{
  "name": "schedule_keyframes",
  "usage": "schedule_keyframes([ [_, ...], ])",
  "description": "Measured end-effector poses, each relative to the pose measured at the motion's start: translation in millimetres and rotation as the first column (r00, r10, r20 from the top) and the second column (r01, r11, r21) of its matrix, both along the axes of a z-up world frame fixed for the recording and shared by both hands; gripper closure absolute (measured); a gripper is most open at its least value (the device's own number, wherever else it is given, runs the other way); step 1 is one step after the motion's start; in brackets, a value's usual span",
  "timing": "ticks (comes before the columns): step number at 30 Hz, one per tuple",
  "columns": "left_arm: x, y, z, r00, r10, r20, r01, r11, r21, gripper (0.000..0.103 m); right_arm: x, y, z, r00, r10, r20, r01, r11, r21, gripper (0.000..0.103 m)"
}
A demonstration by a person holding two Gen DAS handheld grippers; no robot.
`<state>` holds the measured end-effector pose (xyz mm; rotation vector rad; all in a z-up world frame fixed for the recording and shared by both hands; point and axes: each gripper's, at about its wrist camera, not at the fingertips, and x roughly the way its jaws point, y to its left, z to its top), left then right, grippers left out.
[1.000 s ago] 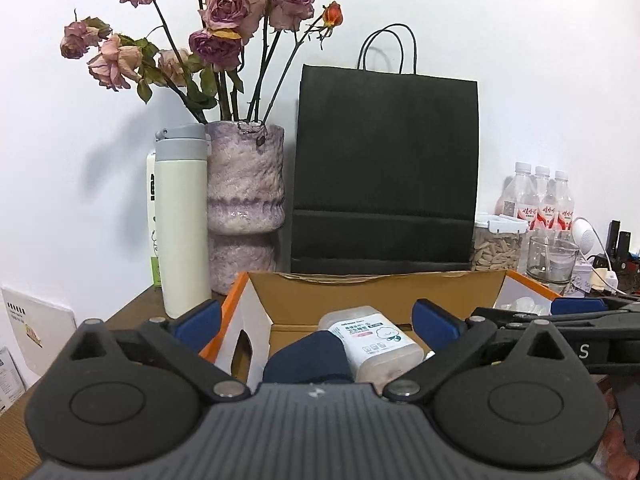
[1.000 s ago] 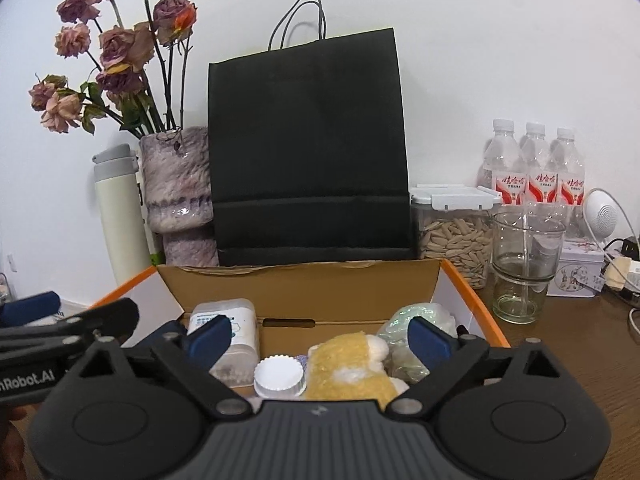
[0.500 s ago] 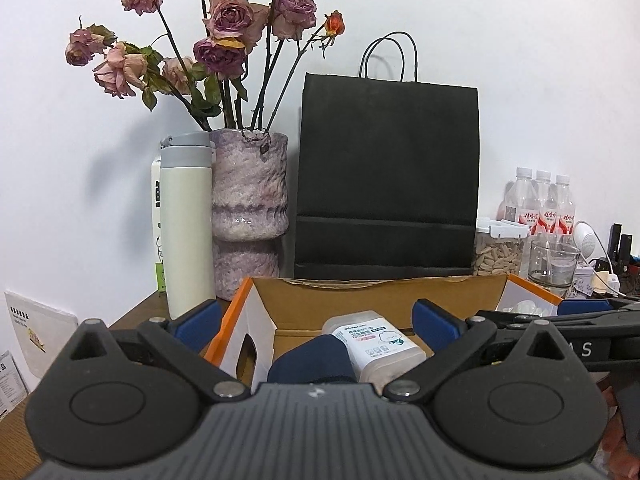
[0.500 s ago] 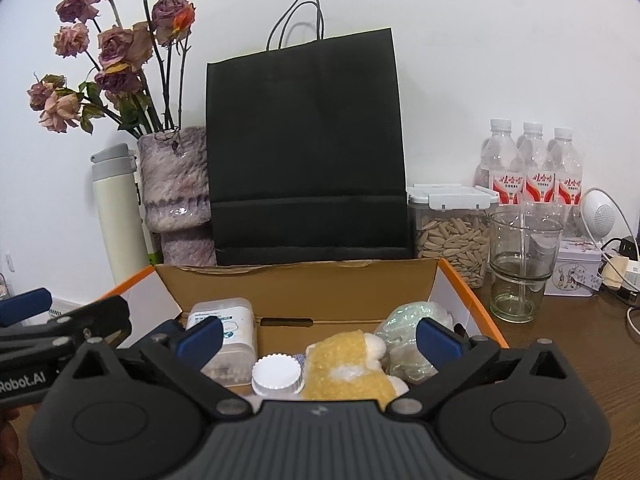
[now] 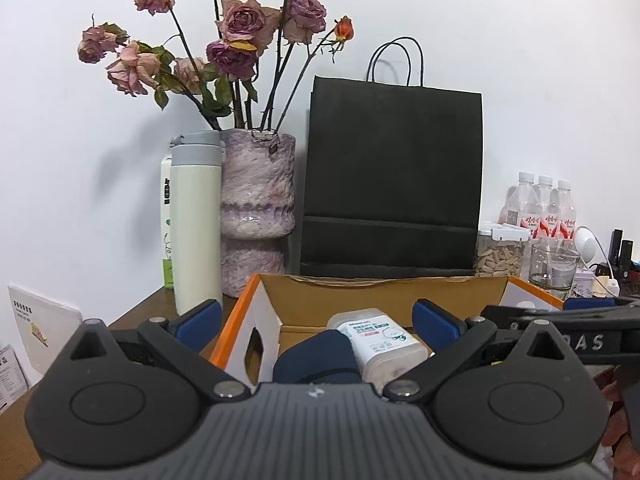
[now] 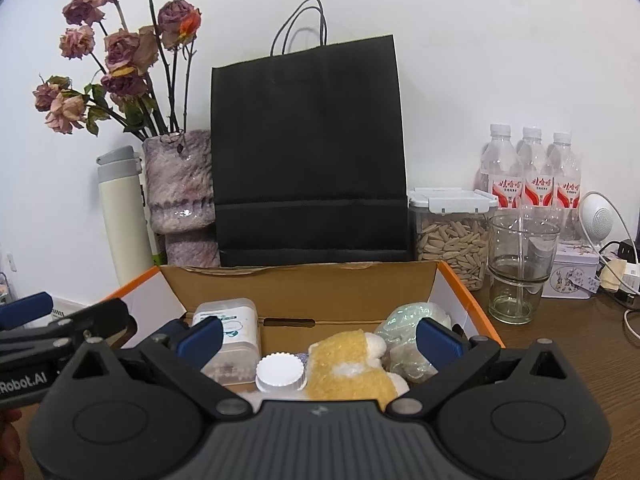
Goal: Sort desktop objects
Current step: 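Withdraw both tools from the box back toward the loose items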
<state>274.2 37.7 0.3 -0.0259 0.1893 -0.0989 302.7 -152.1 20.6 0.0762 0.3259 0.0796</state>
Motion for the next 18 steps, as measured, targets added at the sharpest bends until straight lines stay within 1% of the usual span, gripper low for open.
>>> schedule_keyframes([
  [5, -12.2, 5.0, 0.2, 1.0, 0.009, 0.009, -0.009, 1.0, -0.009, 0.0, -13.0, 0.9, 3.1, 0.999, 0.007, 0.033, -0.006, 1.0, -0.019, 0.0],
  [13, -35.2, 6.6, 1.4, 1.0, 0.01, 0.018, -0.01, 1.0, -0.002, 0.0, -40.5, -2.1, 9.5, 0.997, 0.022, 0.081, -0.019, 0.999, -0.039, 0.0],
  [18, -48.4, 6.9, 2.3, 1.0, 0.013, 0.016, -0.013, 1.0, -0.004, 0.0, -56.4, -4.8, 11.4, 0.996, 0.029, 0.089, -0.025, 0.999, -0.047, 0.0],
])
